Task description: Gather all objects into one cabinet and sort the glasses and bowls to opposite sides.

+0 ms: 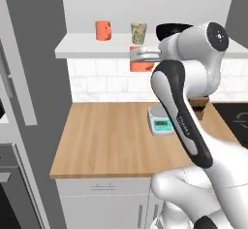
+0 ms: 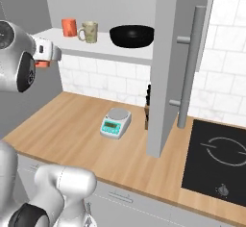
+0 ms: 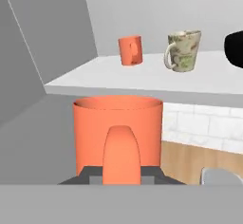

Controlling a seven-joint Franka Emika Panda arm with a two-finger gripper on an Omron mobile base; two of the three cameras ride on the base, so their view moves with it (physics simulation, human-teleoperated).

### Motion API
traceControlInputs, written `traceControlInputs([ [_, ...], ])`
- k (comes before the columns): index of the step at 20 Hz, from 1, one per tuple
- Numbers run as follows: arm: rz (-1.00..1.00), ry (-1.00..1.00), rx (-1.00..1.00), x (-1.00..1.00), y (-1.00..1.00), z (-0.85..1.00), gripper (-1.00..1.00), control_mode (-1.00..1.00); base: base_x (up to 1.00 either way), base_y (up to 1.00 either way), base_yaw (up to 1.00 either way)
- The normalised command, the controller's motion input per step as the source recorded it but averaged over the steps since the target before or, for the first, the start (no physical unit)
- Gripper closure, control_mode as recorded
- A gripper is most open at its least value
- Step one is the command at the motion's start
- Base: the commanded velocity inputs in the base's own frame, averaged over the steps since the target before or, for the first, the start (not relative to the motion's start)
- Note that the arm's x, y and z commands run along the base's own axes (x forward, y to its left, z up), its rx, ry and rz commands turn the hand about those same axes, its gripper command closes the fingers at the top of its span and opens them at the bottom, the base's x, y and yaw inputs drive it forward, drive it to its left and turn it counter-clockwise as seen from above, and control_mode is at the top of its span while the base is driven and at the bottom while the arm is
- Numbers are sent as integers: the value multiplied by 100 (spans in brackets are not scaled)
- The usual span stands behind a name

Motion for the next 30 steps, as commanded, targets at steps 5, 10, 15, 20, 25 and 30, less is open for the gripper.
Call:
traceControlInputs([
  [5,46,-20,8,87,37,36,100,-100,0,0,0],
  [10,22,-19,0,95,80,13,100,-100,0,0,0],
  [15,4,-3,-1,76,56,15,100,-100,0,0,0],
  [20,0,2,-7,77,10,29,100,-100,0,0,0],
  [25,0,1,-16,58,18,2,100,-100,0,0,0],
  [30,0,0,-10,43,54,-2,100,-100,0,0,0],
])
